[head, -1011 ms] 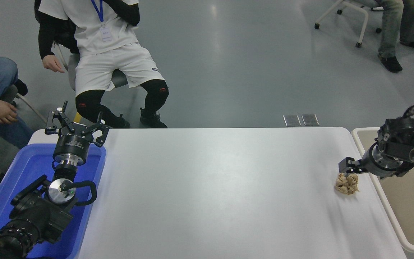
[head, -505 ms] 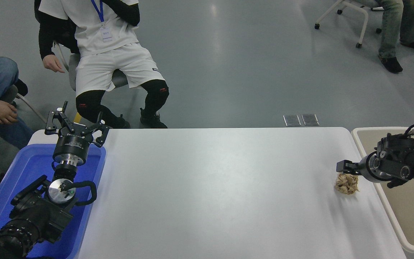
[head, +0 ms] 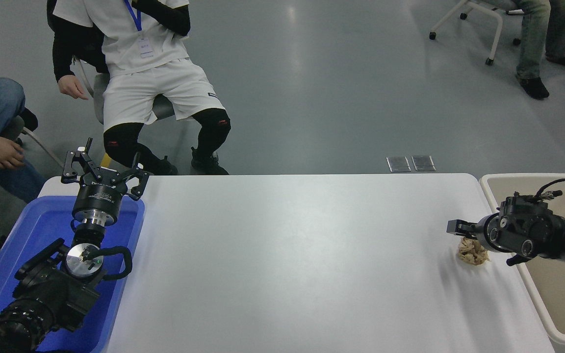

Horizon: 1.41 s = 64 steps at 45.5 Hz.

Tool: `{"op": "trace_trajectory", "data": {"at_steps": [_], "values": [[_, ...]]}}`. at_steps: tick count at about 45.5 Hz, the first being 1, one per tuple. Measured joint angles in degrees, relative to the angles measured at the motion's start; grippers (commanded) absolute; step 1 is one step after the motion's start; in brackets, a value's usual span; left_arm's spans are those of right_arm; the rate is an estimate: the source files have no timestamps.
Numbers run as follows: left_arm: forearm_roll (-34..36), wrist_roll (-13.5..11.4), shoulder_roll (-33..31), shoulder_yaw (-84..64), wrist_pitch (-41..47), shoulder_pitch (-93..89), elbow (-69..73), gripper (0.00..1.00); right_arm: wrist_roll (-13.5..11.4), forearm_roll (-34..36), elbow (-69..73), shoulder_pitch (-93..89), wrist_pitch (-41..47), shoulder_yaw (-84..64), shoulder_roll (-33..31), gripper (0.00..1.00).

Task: Pick up paper ball place in dustbin

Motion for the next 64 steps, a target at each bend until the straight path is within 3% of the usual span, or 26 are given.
{"op": "trace_trajectory", "data": {"at_steps": [23, 34, 39, 41, 48, 64], "values": [[0.0, 0.0, 0.0, 0.0, -0.1, 0.0, 0.0, 0.99, 0.0, -0.4, -3.0, -3.3, -2.4, 0.3, 2.0, 0.99], [0.0, 0.0, 0.0, 0.0, -0.1, 0.0, 0.0, 0.99, 0.0, -0.4, -3.1, -4.5, -3.5, 0.7, 2.4, 0.85], [0.0, 0.0, 0.0, 0.0, -0.1, 0.0, 0.0, 0.99, 0.0, -0.3, -3.1, -5.1, -4.5, 0.7, 2.6, 0.77], [0.0, 0.0, 0.0, 0.0, -0.1, 0.0, 0.0, 0.99, 0.0, -0.3, -3.1, -5.3, -4.9, 0.8, 2.7, 0.69], [0.0, 0.0, 0.0, 0.0, -0.1, 0.0, 0.0, 0.99, 0.0, -0.1, -2.9, -5.9, -5.9, 1.4, 2.8, 0.0], [0.0, 0.0, 0.0, 0.0, -0.1, 0.0, 0.0, 0.99, -0.1, 0.4, -0.6, -6.4, -6.1, 3.0, 2.6, 0.0]]}}
